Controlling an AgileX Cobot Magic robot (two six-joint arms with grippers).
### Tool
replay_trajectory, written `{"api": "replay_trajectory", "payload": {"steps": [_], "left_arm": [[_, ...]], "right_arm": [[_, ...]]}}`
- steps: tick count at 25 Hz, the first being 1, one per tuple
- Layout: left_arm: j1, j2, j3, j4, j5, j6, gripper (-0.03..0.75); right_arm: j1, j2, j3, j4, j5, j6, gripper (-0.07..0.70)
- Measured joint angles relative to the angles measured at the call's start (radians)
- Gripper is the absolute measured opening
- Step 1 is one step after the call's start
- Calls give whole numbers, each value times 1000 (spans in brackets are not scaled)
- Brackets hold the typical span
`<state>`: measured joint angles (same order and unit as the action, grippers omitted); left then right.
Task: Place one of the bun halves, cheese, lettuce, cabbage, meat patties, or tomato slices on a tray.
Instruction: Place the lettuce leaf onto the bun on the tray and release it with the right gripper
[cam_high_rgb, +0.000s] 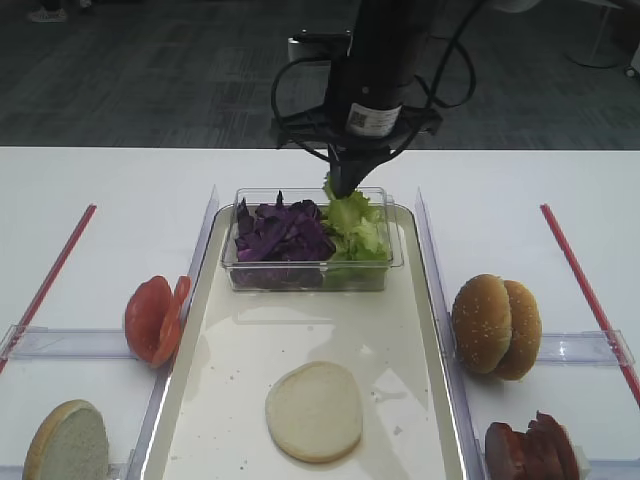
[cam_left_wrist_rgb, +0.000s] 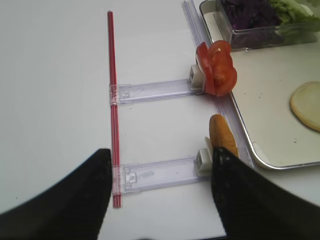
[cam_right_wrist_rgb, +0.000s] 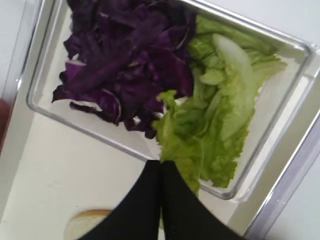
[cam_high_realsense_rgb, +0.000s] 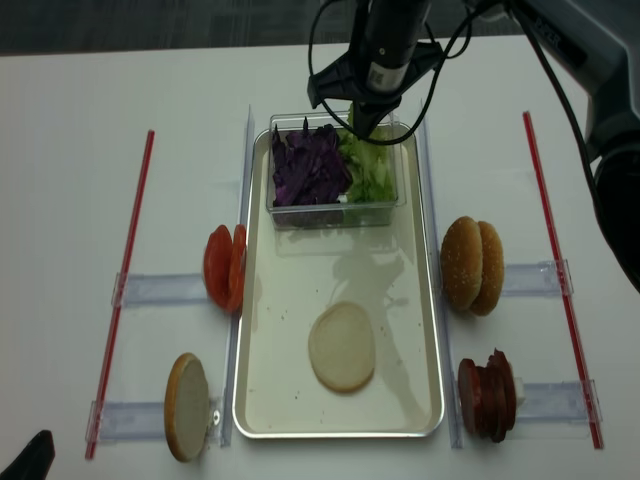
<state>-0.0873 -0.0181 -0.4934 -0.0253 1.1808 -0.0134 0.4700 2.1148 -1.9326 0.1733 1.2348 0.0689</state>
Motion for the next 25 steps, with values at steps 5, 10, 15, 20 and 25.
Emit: {"api": "replay_trajectory", "payload": {"steps": [5, 10, 15, 20, 25], "left_arm": [[0, 0, 0, 0, 0, 0, 415], [0, 0, 0, 0, 0, 0, 415], [0, 0, 0, 0, 0, 0, 415], [0, 0, 0, 0, 0, 0, 415], [0, 0, 0, 0, 0, 0, 415]], "right_arm": [[50, -37, 61, 0, 0, -2, 29], [69, -88, 156, 0, 0, -5, 29], [83, -182, 288, 13, -16, -7, 29], [85, -283, 450, 54, -83, -29, 29], [106, -337, 584, 68, -140, -36, 29]]}}
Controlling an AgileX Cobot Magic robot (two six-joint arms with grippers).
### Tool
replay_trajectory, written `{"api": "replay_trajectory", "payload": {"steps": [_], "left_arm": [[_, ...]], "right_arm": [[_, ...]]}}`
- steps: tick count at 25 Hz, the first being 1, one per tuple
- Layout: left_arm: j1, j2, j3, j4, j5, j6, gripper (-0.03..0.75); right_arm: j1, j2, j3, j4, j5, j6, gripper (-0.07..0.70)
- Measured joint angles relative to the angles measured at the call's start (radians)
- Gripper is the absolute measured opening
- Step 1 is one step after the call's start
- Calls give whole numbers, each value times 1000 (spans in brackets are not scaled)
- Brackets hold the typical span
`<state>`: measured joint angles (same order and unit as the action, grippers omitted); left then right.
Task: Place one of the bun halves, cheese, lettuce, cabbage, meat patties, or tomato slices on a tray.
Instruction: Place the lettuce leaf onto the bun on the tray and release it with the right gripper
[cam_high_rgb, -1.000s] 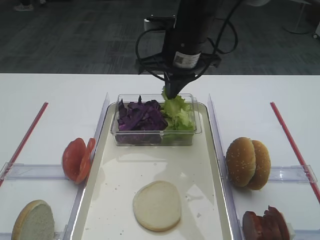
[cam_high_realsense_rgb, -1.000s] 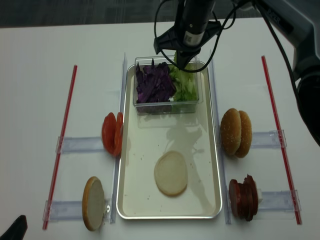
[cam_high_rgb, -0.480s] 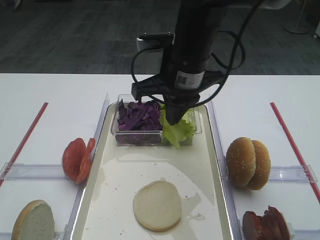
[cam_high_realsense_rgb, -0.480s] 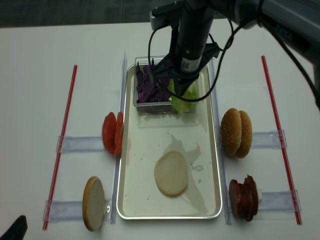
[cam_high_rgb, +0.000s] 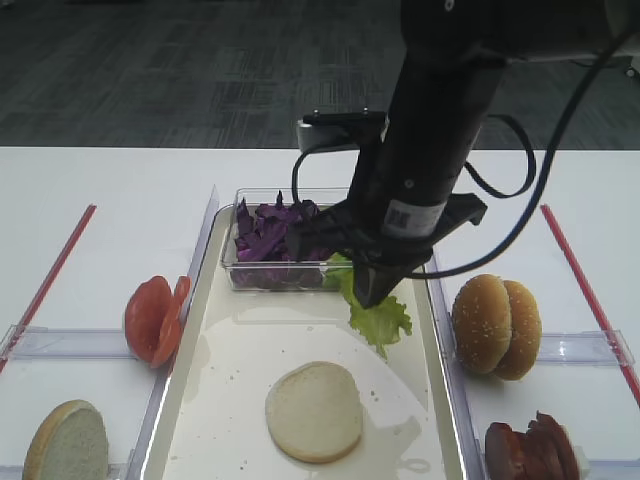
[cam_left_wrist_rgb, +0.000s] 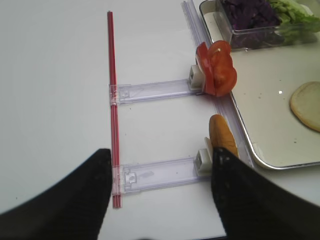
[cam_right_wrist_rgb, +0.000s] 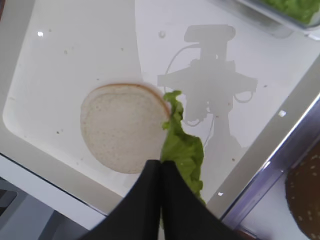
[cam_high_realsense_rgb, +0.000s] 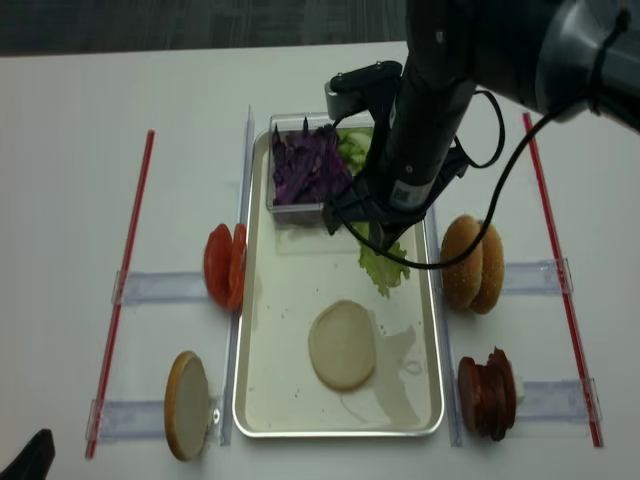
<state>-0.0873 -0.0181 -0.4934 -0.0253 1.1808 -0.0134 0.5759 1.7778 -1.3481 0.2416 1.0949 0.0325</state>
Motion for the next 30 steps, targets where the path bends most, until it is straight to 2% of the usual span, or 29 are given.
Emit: {"api": "replay_trajectory", "payload": {"steps": [5, 11, 22, 30], "left_arm": [[0, 0, 0, 0, 0, 0, 415], [0, 0, 0, 0, 0, 0, 415], [0, 0, 0, 0, 0, 0, 415], [0, 0, 0, 0, 0, 0, 415]], "right_arm": [[74, -15, 74, 8, -55, -2, 29], [135, -19, 84, 37, -103, 1, 29], [224, 8, 86, 58, -135, 8, 29], [231, 45, 86, 64, -148, 8, 29]]}}
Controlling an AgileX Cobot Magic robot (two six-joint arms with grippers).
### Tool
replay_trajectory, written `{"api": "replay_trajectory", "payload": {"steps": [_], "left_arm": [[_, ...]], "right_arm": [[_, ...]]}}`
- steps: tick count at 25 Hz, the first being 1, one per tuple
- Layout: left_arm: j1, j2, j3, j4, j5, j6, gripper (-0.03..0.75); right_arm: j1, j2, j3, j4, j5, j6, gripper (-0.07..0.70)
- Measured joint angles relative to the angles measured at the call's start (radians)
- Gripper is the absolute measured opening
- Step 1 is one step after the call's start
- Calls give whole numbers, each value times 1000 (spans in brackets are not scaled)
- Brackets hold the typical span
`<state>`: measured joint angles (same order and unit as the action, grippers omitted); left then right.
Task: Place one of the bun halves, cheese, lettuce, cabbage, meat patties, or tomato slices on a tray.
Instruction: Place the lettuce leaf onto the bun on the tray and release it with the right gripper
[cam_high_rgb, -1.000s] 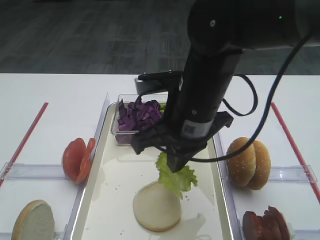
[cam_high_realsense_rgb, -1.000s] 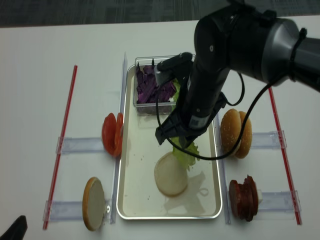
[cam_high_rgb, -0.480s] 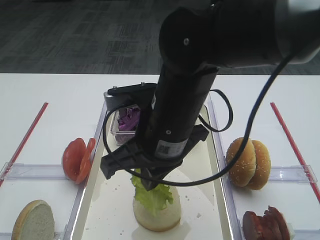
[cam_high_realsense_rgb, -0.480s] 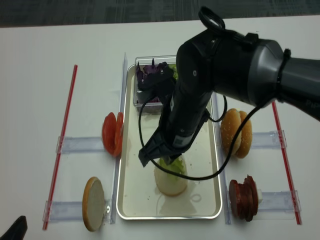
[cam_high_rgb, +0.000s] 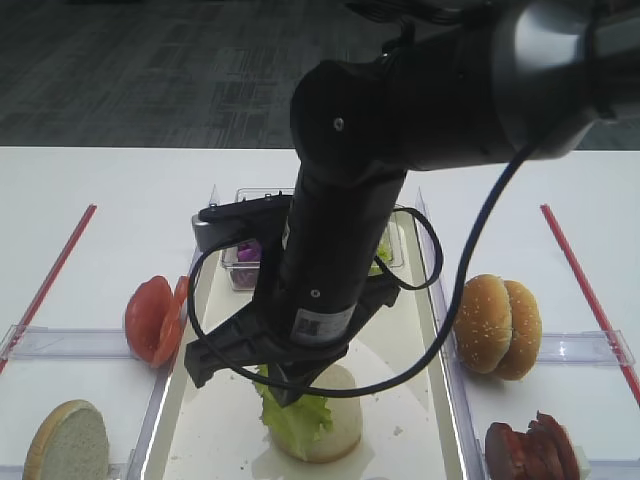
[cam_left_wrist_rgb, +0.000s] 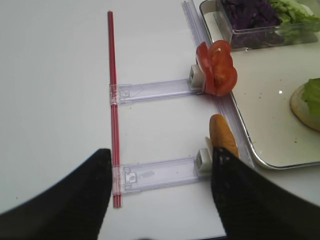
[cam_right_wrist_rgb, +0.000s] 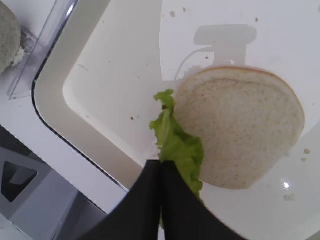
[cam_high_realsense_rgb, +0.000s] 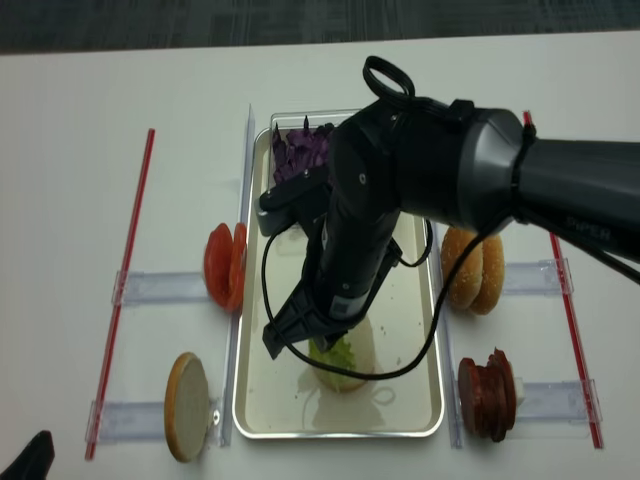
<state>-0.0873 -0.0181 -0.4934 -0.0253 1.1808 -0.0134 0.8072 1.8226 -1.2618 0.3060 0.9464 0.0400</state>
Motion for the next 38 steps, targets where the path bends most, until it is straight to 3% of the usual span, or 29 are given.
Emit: {"api": "replay_trajectory", "payload": {"steps": [30, 35, 36, 37, 38], "left_arm": [[0, 0, 0, 0, 0, 0, 415], [0, 0, 0, 0, 0, 0, 415], [0, 0, 0, 0, 0, 0, 415], [0, 0, 0, 0, 0, 0, 415], [0, 0, 0, 0, 0, 0, 415]], "right_arm": [[0, 95, 0, -154, -31, 40, 37], [0, 95, 0, -154, -39, 42, 137], [0, 95, 0, -154, -39, 42, 176], [0, 95, 0, -154, -41, 42, 278], [0, 95, 0, -154, -43, 42, 325]]}}
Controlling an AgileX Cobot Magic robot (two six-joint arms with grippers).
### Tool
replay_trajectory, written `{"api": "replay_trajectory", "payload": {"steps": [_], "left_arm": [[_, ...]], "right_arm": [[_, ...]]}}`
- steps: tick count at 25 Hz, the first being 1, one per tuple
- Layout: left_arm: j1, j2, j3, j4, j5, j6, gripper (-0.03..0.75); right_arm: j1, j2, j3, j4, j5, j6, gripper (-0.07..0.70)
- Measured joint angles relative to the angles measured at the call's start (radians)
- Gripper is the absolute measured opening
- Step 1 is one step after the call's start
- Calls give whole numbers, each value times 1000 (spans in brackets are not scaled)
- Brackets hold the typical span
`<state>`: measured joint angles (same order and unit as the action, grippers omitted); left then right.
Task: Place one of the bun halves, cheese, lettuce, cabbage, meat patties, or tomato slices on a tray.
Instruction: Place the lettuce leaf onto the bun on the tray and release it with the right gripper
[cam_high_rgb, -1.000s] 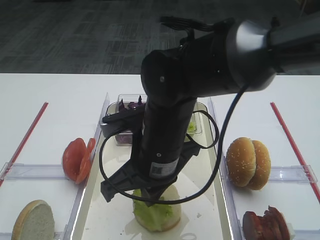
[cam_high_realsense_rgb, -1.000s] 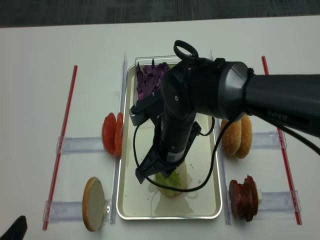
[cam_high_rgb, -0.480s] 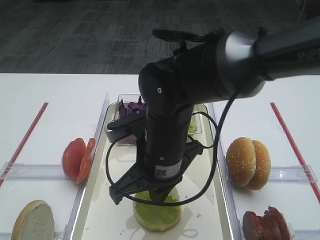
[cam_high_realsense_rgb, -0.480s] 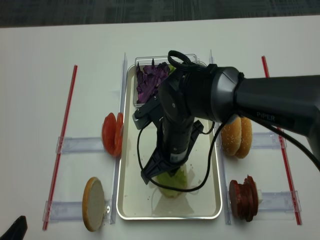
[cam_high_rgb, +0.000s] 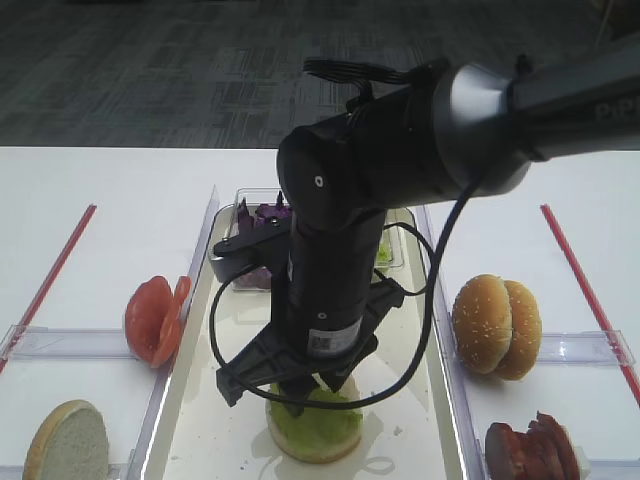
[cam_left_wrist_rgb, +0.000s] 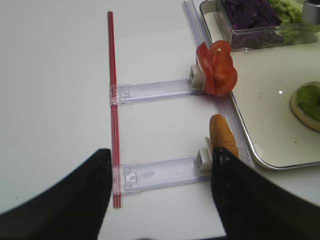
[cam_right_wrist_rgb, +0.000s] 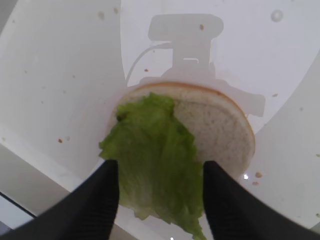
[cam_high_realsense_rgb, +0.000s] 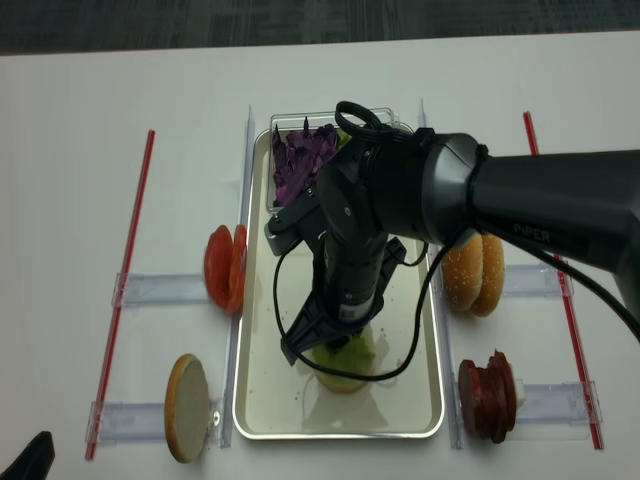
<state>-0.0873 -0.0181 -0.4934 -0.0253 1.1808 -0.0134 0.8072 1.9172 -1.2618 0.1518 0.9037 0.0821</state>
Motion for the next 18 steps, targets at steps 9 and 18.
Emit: {"api": "replay_trajectory", "payload": {"steps": [9, 18], "left_arm": [[0, 0, 0, 0, 0, 0, 415], [0, 0, 0, 0, 0, 0, 415]], "right_arm": [[0, 0, 0, 2, -7, 6, 498], [0, 0, 0, 4, 26, 24, 503]]}}
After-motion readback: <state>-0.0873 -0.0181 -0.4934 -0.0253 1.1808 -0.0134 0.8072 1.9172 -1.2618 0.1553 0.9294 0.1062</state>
